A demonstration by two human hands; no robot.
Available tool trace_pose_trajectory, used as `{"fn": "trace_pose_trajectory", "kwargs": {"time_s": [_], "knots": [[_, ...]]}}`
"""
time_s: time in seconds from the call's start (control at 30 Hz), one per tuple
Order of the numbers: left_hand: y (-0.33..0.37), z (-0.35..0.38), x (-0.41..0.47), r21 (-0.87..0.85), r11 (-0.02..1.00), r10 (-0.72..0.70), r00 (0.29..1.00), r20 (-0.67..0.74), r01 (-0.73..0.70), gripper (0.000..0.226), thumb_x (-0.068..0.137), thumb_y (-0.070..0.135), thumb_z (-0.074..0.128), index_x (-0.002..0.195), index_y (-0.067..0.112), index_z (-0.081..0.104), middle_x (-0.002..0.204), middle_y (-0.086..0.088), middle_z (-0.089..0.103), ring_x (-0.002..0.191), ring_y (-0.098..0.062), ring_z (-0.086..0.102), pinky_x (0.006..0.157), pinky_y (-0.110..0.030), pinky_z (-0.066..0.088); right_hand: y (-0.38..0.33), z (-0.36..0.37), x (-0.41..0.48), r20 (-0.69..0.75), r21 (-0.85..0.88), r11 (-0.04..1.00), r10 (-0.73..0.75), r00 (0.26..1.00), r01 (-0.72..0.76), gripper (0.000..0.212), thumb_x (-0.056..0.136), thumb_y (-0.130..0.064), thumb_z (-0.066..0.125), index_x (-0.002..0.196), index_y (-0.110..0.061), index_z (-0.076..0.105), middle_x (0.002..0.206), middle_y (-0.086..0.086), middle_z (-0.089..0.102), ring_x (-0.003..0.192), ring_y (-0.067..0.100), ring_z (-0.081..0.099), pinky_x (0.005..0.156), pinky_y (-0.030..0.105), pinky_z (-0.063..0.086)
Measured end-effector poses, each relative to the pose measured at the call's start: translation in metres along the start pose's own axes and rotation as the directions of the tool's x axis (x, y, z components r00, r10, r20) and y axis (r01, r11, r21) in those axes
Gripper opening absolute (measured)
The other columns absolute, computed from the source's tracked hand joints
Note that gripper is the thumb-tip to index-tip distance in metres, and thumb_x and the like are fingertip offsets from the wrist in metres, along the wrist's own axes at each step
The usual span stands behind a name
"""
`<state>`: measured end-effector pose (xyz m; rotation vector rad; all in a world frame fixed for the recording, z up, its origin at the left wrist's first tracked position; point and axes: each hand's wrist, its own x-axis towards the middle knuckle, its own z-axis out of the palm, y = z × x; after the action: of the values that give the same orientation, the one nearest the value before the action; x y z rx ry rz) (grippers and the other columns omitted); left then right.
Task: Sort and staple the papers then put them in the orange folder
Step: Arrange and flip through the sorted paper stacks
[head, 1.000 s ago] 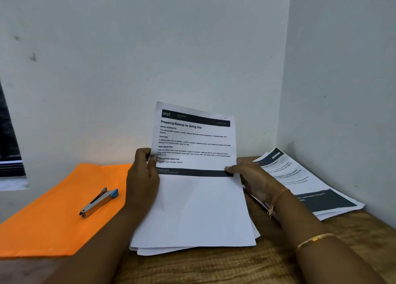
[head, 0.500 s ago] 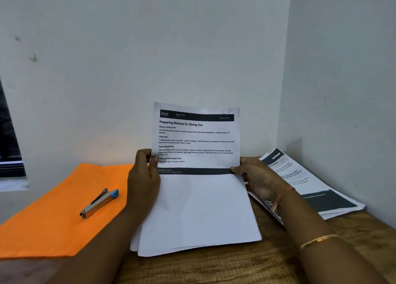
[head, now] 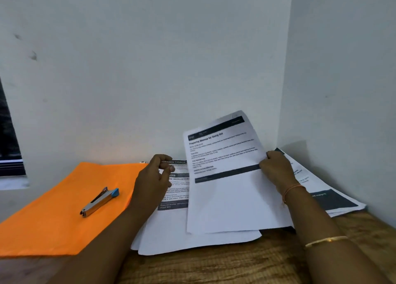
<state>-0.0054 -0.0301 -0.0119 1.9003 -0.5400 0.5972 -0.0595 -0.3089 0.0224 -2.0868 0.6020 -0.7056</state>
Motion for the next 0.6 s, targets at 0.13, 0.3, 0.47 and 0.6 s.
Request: {"fn": "trace_pose_trajectory", "kwargs": {"time_s": [0.13,0.3,0.47,0.6], "knots": [[-0.001,0.002,-0.001,0.05,0.999,-0.016,0.999,0.04,0.014,0.013,0.094,0.013,0.054,0.103,0.023,0.054,0.087,0.013,0.061,0.055,-0.005,0.063,0.055,-0.024,0.046,0.011,-0.013,0.0,-0.057,-0.19,0.977,0.087,0.995,-0.097,0.011,0.083,-0.009,0.046,0.086,-0.016,0.054,0.087,0.005,0.051,0.087,0.029,0.044,0.101,0.045,0.024],[-0.003,0.002,-0.001,0.065,0.998,-0.015,0.998,0.054,0.012,0.014,0.093,0.012,0.055,0.101,0.024,0.056,0.086,0.018,0.06,0.053,-0.002,0.062,0.056,-0.023,0.046,0.042,-0.029,0.018,-0.043,-0.23,0.961,0.148,0.988,-0.154,0.013,0.075,-0.015,0.046,0.085,-0.013,0.055,0.099,0.015,0.062,0.095,0.037,0.056,0.103,0.053,0.036],[-0.004,0.002,0.0,0.069,0.998,-0.013,0.999,0.048,0.01,0.013,0.093,0.012,0.055,0.098,0.024,0.057,0.09,0.02,0.059,0.056,-0.004,0.063,0.052,-0.01,0.042,0.054,-0.034,0.018,-0.014,-0.315,0.936,0.163,0.986,-0.16,0.009,0.088,-0.009,0.044,0.091,-0.009,0.053,0.111,0.017,0.06,0.097,0.033,0.054,0.099,0.038,0.041],[-0.005,0.002,0.0,0.086,0.996,-0.016,0.999,0.038,0.012,0.013,0.093,0.009,0.054,0.093,0.021,0.059,0.089,0.021,0.059,0.057,-0.002,0.062,0.052,-0.011,0.043,0.067,-0.028,0.026,-0.032,-0.397,0.901,0.177,0.984,-0.175,0.01,0.078,-0.021,0.041,0.075,-0.016,0.049,0.113,0.016,0.06,0.107,0.036,0.054,0.106,0.051,0.034]]}}
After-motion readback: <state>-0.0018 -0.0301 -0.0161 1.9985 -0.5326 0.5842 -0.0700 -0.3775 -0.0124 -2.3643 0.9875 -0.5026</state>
